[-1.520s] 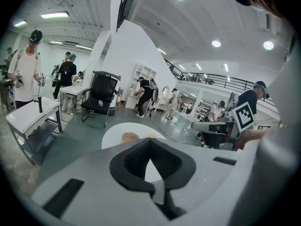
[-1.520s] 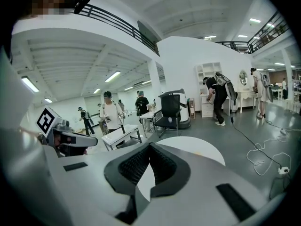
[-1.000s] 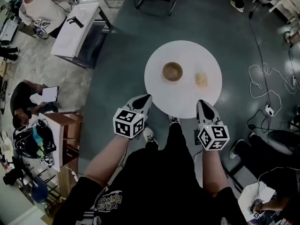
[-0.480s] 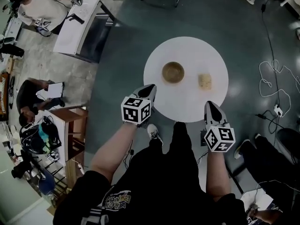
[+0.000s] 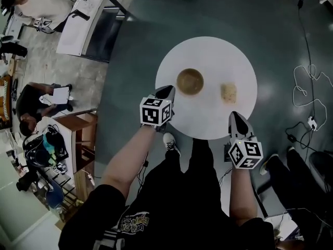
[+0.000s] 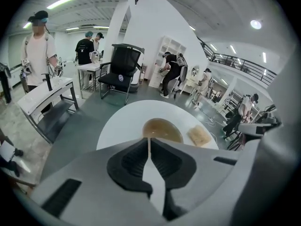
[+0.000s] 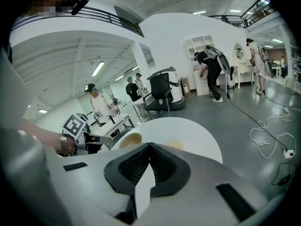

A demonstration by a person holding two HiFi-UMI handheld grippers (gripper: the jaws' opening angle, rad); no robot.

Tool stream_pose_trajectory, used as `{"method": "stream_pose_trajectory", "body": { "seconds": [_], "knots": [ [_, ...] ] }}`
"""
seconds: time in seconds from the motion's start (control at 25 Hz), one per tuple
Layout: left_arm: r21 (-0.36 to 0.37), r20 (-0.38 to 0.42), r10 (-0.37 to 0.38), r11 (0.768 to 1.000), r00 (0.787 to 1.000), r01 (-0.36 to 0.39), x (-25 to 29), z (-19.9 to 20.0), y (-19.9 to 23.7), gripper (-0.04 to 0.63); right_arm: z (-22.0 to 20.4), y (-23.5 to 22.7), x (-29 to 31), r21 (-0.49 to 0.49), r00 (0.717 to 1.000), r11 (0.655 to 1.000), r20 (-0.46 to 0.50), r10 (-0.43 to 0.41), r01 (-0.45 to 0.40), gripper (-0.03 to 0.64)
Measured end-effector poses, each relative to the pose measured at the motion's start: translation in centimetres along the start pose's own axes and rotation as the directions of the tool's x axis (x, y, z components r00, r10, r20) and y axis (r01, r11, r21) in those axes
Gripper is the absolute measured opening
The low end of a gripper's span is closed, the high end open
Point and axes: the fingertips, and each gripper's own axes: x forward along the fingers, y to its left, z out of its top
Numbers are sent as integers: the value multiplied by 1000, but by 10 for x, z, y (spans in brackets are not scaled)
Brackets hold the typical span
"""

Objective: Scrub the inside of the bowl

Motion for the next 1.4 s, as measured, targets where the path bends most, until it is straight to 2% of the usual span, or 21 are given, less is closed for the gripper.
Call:
{"method": "stream_pose_trajectory", "body": {
  "seconds": [0.12,0.28,0.4,0.72,0.8,0.92,1.32,1.36,1.4],
  "knots": [
    [-16,-22,11,1000,1000,-12,17,-3,7,19,-4,-7,7,8,1000,1000,-17,4,-4,20],
    [-38,-46,18,999,999,-20,35,-3,13,80,-8,-15,14,16,999,1000,-41,6,-5,20],
    [-57,-64,19,998,998,-23,47,-1,18,86,-8,-21,19,22,999,1000,-55,3,-2,20],
    [-69,-104,10,997,994,-17,70,0,19,86,-5,-34,30,31,997,999,-71,-2,4,20],
    [-73,-108,14,997,994,-22,71,1,19,55,-5,-38,32,31,997,999,-76,-6,9,20],
    [-74,-109,19,997,994,-27,71,1,20,26,-7,-38,36,29,997,999,-82,-11,13,20],
    [-107,-74,14,994,997,-22,63,9,20,21,-21,-44,55,11,994,999,-102,-48,50,26],
    [-110,-70,13,994,997,-20,62,10,20,21,-23,-45,57,5,993,998,-107,-54,55,30],
    [-113,-65,11,993,998,-18,61,11,21,21,-25,-45,60,-2,992,998,-114,-57,58,82]
  ]
}}
